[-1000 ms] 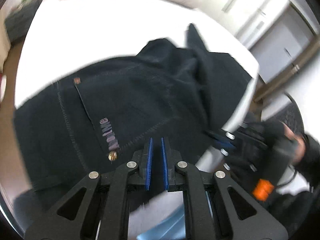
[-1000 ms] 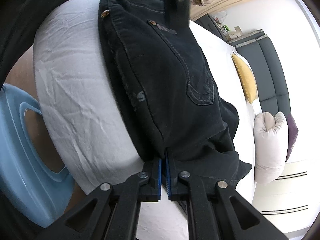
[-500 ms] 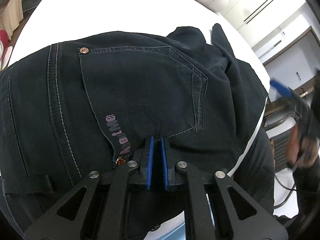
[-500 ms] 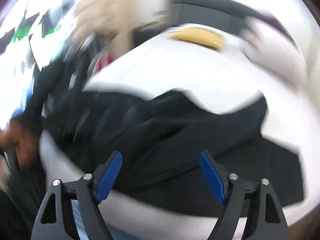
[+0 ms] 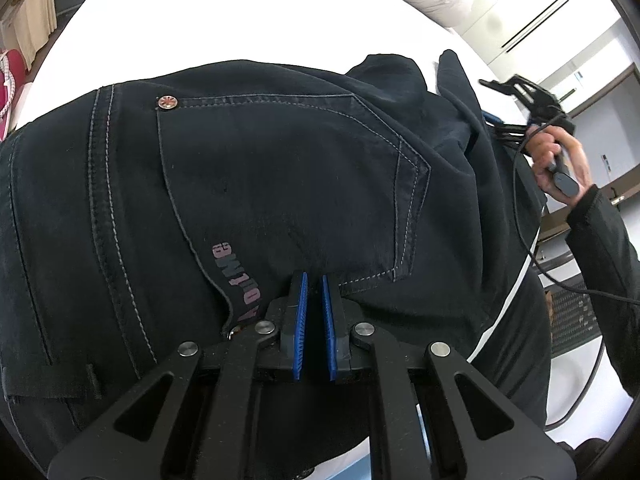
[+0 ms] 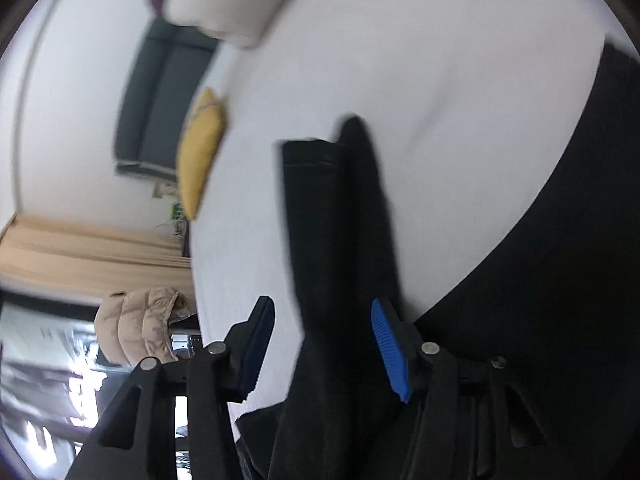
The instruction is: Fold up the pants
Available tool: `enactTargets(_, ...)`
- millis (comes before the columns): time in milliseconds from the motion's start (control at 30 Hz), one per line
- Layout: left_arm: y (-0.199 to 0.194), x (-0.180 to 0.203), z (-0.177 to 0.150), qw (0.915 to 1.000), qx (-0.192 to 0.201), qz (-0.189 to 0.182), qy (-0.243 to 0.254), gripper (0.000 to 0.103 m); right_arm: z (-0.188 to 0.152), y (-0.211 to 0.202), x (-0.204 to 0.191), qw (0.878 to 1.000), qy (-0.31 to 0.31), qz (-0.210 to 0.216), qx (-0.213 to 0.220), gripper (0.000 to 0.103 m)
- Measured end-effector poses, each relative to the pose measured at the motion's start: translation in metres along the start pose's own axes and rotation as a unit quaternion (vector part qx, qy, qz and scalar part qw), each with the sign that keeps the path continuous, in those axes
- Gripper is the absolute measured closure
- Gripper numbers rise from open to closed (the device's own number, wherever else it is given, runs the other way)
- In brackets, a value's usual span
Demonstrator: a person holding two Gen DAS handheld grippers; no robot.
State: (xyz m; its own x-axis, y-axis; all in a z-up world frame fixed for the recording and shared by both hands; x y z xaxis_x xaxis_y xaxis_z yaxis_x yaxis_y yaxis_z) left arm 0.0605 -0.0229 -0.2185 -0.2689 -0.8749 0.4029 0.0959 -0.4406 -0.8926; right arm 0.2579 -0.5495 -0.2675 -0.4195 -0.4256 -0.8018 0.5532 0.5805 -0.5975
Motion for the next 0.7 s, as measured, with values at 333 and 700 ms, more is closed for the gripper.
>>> enactTargets(333,-0.002,0.001,0.001,0.9999,-0.002,0.013,0.008,0.095,0.001,0.021,-0.038,0.999,-0.039,0.019,-0.007,0.048)
enactTargets(700,0.0,0.005,0.0,0.9999,0.0,0.014,0.007,0.095,0.01,0.019,-0.099,0.99,-0.128,0.05,0.022,0.037)
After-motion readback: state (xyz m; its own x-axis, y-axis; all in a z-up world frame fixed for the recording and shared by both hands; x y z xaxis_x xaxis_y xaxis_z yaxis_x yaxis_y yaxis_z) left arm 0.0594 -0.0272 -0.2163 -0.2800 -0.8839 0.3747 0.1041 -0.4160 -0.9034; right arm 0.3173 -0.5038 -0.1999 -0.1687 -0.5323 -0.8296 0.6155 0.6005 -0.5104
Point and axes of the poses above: each gripper's, at about its wrist camera, not at the fingertips, and y roughly the way its jaws point, x to its right, z to its top, the point moved 4 cm from there along y, roughly the way its jaws point, and after that the axes turned 8 degrees about -x, right-handed, at the moved point
